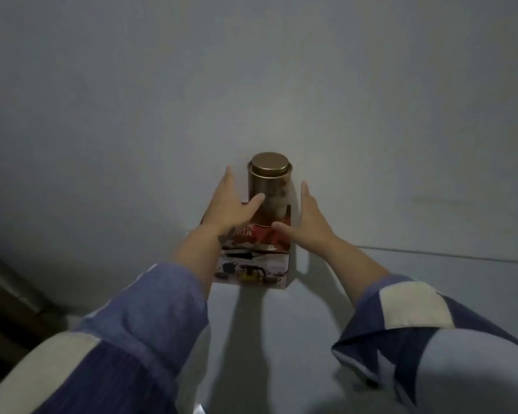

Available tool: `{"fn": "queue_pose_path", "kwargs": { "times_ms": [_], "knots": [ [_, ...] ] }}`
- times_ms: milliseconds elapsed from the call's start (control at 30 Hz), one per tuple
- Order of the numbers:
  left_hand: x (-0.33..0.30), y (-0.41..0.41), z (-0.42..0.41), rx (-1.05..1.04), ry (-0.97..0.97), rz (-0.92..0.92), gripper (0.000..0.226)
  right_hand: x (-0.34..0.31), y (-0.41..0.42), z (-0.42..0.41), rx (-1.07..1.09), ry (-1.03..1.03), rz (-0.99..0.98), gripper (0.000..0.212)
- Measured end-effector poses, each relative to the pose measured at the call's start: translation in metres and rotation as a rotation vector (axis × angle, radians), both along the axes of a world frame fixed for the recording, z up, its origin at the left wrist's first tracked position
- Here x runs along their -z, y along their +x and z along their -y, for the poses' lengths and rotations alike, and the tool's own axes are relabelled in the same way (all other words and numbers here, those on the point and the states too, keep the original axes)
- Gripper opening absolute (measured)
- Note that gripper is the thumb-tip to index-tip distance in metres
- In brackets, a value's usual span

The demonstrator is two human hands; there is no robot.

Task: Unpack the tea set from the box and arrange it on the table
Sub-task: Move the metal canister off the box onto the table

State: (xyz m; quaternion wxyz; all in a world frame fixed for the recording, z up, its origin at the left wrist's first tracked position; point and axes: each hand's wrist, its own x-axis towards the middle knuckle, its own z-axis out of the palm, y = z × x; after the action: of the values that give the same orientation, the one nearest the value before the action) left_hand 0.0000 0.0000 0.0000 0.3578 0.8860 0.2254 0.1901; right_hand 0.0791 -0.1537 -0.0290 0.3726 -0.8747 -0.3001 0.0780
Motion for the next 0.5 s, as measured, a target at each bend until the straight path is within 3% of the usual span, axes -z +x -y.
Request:
{"fn": "queue_pose_path", "kwargs": {
  "times_ms": [167, 300, 500],
  "knots": [
    [0.018, 0.028, -0.010, 0.090, -0.128, 0.067, 0.091, 0.030, 0.012, -0.037, 0.100, 0.213, -0.037, 0.106],
    [0.025, 0.038, -0.012, 0.122, -0.149, 0.166, 0.065, 0.042, 0.015, -0.055, 0.186, 0.198, -0.016, 0.106],
    [0.029, 0.042, -0.009, 0.106, -0.114, 0.206, 0.062, 0.043, 0.022, -0.061, 0.238, 0.186, 0.008, 0.109]
  ]
}}
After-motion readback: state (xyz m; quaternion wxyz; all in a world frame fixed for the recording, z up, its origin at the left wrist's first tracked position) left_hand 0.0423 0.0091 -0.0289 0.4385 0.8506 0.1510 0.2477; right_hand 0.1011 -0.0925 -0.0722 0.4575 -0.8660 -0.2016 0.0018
